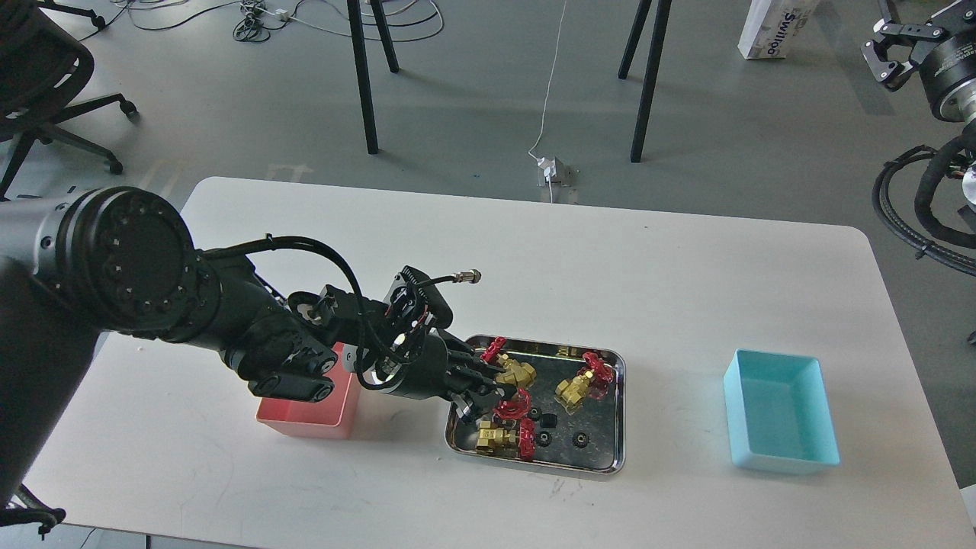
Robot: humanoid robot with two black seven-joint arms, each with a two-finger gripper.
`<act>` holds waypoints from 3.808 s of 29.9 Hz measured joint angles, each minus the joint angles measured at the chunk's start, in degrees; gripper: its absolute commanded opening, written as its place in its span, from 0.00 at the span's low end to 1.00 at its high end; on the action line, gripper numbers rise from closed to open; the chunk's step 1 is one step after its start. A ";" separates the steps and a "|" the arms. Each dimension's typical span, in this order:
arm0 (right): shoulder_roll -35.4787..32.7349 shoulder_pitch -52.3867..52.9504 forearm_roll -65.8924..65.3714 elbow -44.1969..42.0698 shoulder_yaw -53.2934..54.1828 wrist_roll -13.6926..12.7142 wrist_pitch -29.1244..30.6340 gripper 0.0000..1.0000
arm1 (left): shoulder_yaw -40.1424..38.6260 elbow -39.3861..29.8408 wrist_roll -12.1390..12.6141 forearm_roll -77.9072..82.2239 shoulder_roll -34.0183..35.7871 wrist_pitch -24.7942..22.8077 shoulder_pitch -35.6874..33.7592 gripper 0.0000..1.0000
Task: Place valve in pink box and gear in blue box
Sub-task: 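Lift the valve and carry it over the pink box, then lower the valve into the pink box and open the left gripper, then raise the left gripper away from the pink box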
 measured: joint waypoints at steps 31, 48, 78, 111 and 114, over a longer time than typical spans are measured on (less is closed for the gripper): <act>3.92 8.73 0.02 4.47 -1.57 -6.07 -12.72 0.99 | -14.33 -13.64 0.00 21.20 48.87 0.22 1.94 0.16; 3.35 7.66 0.09 4.04 -1.00 -7.11 -12.92 0.99 | -24.87 -6.58 0.00 24.26 48.69 0.23 18.49 0.17; 3.17 5.19 0.09 4.23 -0.61 -7.12 -12.83 0.99 | -24.32 1.65 0.00 24.34 40.70 0.20 24.52 0.21; 2.93 3.82 -0.99 4.65 -1.60 -7.01 -6.62 1.00 | -55.53 -12.82 0.00 18.87 53.71 -17.84 24.83 0.81; 1.69 4.66 -5.54 7.21 -5.56 -9.02 -2.81 1.00 | -67.03 -14.85 0.00 6.01 52.99 -27.70 26.99 0.85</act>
